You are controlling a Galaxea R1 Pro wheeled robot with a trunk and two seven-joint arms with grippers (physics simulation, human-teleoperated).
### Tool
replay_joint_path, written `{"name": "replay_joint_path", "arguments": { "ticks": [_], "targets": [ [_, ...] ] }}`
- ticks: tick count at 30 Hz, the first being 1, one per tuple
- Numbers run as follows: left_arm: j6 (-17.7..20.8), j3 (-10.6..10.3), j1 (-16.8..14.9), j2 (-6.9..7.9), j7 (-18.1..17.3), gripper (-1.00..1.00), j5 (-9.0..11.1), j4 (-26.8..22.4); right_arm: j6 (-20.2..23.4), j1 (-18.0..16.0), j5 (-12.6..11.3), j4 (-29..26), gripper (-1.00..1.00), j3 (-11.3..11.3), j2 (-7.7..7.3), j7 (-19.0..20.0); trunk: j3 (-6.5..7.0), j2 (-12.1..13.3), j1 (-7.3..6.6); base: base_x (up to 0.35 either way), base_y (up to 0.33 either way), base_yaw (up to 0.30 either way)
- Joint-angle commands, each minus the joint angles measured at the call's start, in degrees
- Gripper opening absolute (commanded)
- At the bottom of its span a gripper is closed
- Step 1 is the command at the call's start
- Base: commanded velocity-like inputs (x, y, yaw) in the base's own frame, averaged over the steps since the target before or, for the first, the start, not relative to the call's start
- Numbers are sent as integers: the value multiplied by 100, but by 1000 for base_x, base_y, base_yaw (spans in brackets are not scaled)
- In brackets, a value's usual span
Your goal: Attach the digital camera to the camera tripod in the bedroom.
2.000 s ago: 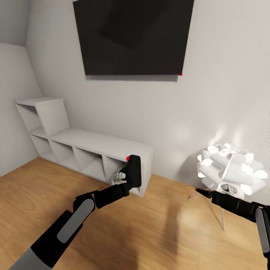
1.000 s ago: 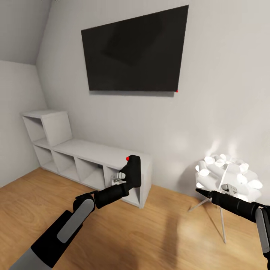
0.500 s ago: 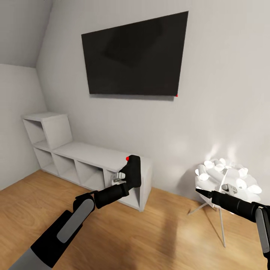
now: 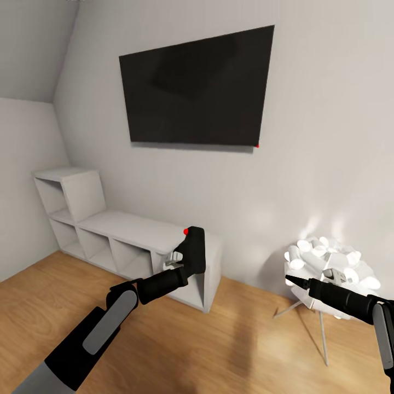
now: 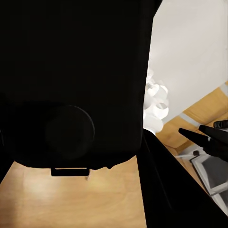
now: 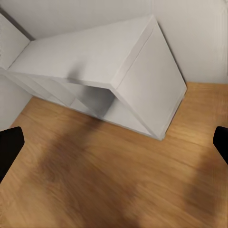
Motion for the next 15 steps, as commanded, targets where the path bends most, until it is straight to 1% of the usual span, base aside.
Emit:
{"name": "replay_joint_path", "arguments": {
  "ticks": [1, 15],
  "targets": [
    [17, -3, -5, 4, -18, -100, 2, -1, 44, -5, -23, -1, 100, -6, 0, 2, 13, 39, -24, 0, 0, 0],
    [17, -3, -5, 6, -18, -100, 2, -1, 44, -5, -23, -1, 100, -6, 0, 2, 264, 600, -331, 0, 0, 0]
  ]
}}
